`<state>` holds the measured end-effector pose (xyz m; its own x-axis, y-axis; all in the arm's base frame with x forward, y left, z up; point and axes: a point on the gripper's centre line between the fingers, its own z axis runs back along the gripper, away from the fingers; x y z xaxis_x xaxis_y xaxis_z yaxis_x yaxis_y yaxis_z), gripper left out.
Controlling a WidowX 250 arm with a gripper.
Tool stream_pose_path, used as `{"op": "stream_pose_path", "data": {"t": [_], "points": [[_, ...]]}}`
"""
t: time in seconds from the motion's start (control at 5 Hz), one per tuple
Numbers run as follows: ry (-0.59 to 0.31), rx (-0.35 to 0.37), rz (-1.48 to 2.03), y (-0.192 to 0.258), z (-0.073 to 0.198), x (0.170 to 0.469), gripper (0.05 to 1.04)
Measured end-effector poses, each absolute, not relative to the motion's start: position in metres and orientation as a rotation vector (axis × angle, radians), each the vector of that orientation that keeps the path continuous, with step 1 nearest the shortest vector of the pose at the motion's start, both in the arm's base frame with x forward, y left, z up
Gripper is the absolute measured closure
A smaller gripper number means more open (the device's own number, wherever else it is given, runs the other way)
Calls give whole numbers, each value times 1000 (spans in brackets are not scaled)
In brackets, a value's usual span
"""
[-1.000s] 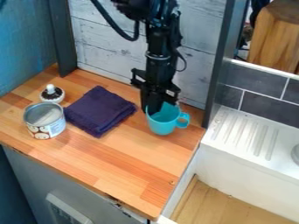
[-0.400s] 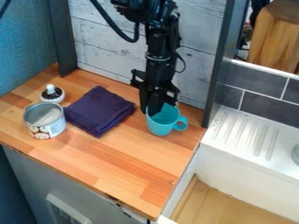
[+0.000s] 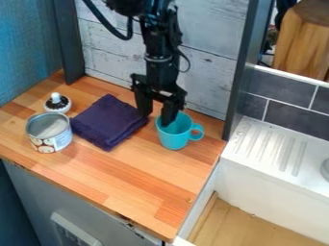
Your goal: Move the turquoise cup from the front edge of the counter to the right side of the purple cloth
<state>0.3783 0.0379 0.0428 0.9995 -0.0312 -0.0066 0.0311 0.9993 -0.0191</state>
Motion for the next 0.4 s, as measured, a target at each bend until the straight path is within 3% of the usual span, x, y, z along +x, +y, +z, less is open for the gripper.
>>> {"op": "stream_pose_path", "data": {"t": [0.2, 0.4], "points": [[-14, -48, -23, 42, 54, 367, 67], [-33, -86, -73, 52, 83, 338, 75]]}}
